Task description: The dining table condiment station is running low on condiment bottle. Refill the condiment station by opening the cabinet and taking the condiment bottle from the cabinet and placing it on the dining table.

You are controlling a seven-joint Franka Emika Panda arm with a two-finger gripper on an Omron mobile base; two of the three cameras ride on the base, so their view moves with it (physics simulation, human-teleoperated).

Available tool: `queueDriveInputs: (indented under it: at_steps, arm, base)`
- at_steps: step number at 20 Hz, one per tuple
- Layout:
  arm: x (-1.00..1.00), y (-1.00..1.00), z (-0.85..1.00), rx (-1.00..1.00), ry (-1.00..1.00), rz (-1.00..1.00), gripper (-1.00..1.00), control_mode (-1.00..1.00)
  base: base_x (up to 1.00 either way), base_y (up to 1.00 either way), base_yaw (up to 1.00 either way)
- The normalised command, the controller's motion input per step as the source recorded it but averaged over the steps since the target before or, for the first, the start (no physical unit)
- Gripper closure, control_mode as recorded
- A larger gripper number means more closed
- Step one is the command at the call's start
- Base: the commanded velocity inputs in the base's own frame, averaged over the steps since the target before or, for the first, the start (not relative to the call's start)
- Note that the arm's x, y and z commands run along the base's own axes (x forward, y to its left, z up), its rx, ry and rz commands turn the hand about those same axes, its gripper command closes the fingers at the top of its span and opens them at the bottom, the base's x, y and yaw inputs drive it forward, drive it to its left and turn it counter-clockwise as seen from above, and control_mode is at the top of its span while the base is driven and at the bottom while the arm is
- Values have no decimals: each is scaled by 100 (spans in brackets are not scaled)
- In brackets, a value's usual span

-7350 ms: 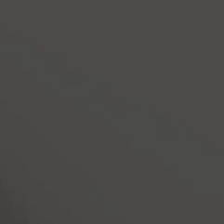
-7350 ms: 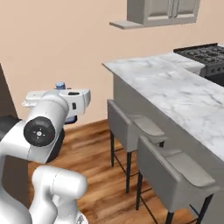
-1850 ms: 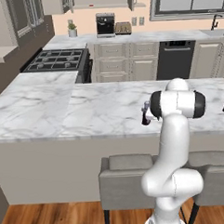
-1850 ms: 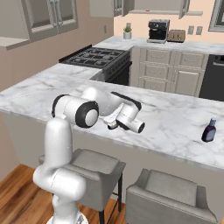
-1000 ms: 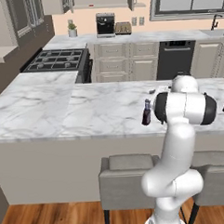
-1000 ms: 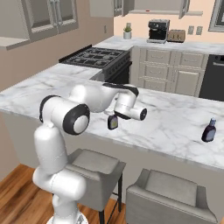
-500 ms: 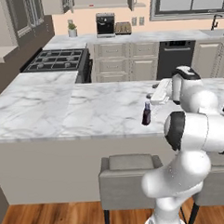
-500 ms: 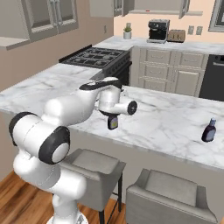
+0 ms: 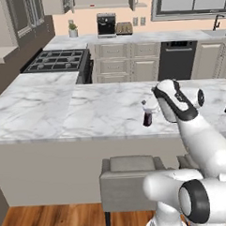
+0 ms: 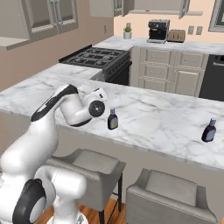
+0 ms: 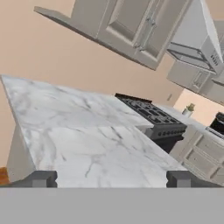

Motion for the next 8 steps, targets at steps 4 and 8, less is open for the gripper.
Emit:
queueDriveInputs:
  at_steps: [4,8]
  arm:
    - [-81,46,73,-19,10,-16,-100,-100]
    - [-76,29,97,-14,16,-11,-100,-100]
  base:
    - [0,0,0]
    - [0,0,0]
